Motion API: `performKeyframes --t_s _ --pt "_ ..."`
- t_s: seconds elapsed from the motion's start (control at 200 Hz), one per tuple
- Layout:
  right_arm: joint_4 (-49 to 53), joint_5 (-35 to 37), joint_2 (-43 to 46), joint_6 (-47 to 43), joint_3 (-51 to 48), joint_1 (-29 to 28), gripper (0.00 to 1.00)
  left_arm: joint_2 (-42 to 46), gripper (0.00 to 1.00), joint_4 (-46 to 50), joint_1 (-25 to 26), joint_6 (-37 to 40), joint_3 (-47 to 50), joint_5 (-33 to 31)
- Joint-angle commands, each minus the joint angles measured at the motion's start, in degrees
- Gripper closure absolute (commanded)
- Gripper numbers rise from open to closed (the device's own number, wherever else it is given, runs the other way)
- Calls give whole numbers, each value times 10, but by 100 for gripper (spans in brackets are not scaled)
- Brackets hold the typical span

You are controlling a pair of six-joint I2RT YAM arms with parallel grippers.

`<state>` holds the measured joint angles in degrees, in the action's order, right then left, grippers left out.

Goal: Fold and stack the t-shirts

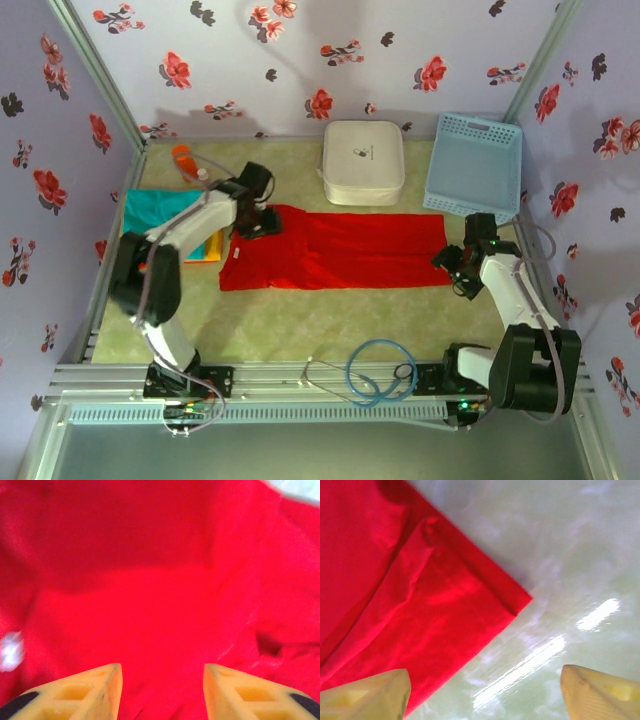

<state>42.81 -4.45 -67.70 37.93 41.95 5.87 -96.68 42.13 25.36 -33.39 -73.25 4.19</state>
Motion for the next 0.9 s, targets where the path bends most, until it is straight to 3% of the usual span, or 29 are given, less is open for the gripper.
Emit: performKeyframes --t_s 0.0,0.325,0.39,0.45,0.605,0.785,0.895 --pt "8 23 -3 -9 -12 17 25 97 56 27 -32 2 86 17" --pt "-55 -10 -52 3 -17 25 46 296 57 57 -122 -16 288 35" --pt "-67 -9 -63 7 -21 25 48 318 52 40 -124 -36 307 34" --pt "-83 -15 -71 12 -27 25 48 328 47 38 -127 -47 314 25" --pt "-120 -31 -88 23 -39 25 49 319 45 19 -133 -61 334 1" --pt "-149 -38 -122 24 -47 25 52 300 51 -65 -133 -82 387 26" --pt "-158 -35 -137 24 -52 25 60 298 54 -110 -132 -97 413 29"
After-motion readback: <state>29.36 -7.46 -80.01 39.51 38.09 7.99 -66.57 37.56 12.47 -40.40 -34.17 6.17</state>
